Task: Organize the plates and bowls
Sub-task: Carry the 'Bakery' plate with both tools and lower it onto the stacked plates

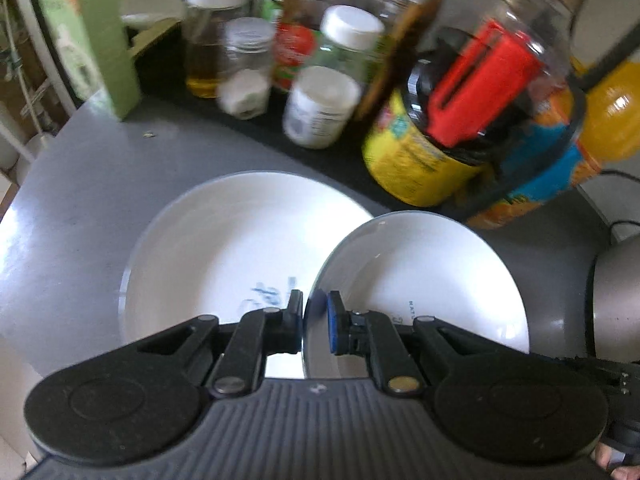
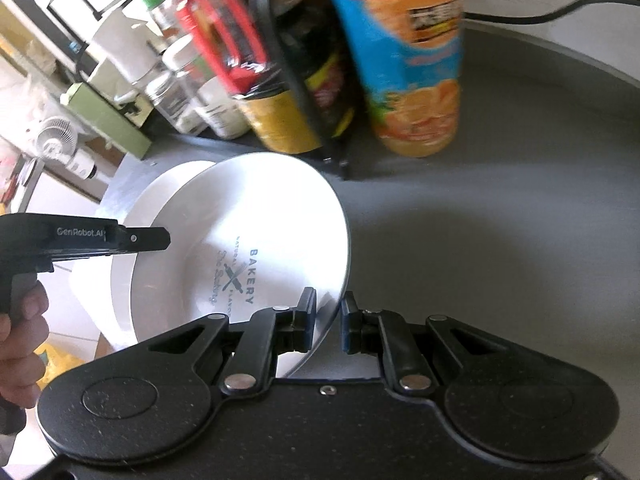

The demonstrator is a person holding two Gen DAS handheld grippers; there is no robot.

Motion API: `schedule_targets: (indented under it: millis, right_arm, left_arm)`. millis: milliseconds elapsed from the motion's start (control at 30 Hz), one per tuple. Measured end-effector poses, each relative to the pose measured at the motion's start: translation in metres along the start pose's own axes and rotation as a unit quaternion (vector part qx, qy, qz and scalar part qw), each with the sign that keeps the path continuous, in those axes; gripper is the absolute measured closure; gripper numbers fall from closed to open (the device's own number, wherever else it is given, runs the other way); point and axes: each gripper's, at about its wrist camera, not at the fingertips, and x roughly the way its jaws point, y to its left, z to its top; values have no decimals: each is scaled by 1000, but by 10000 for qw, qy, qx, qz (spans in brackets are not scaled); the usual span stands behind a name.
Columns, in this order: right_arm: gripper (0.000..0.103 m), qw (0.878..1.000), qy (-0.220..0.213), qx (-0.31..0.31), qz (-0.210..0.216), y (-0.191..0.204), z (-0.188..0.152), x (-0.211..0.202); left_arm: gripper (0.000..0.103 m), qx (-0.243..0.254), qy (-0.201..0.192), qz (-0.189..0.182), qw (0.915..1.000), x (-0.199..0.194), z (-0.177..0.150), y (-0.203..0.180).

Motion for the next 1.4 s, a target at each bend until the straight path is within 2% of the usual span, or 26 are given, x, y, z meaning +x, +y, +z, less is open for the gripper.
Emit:
schedule_targets:
  millis: [400, 633, 1033, 1233, 1400]
  right_arm:
    - [90, 9996, 104, -254, 85, 49, 4, 23]
    - [90, 9996, 173, -216, 45, 62, 2, 36]
    - [90, 9996, 262, -83, -94, 63, -4, 48]
    - [86, 9989, 270, -257, -289, 72, -3, 51]
    - [85, 9993, 282, -30, -233, 68, -3, 50]
  left_arm:
    - [93, -350, 49, 117, 9993, -3, 3, 61]
    - [93, -367, 109, 135, 9992, 2, 5, 77]
    - [92, -99, 97, 149, 9998, 14, 4, 79]
    - [90, 330, -77, 397, 9986, 20, -2, 68]
    - [90, 447, -202, 573, 9971, 21, -1, 66]
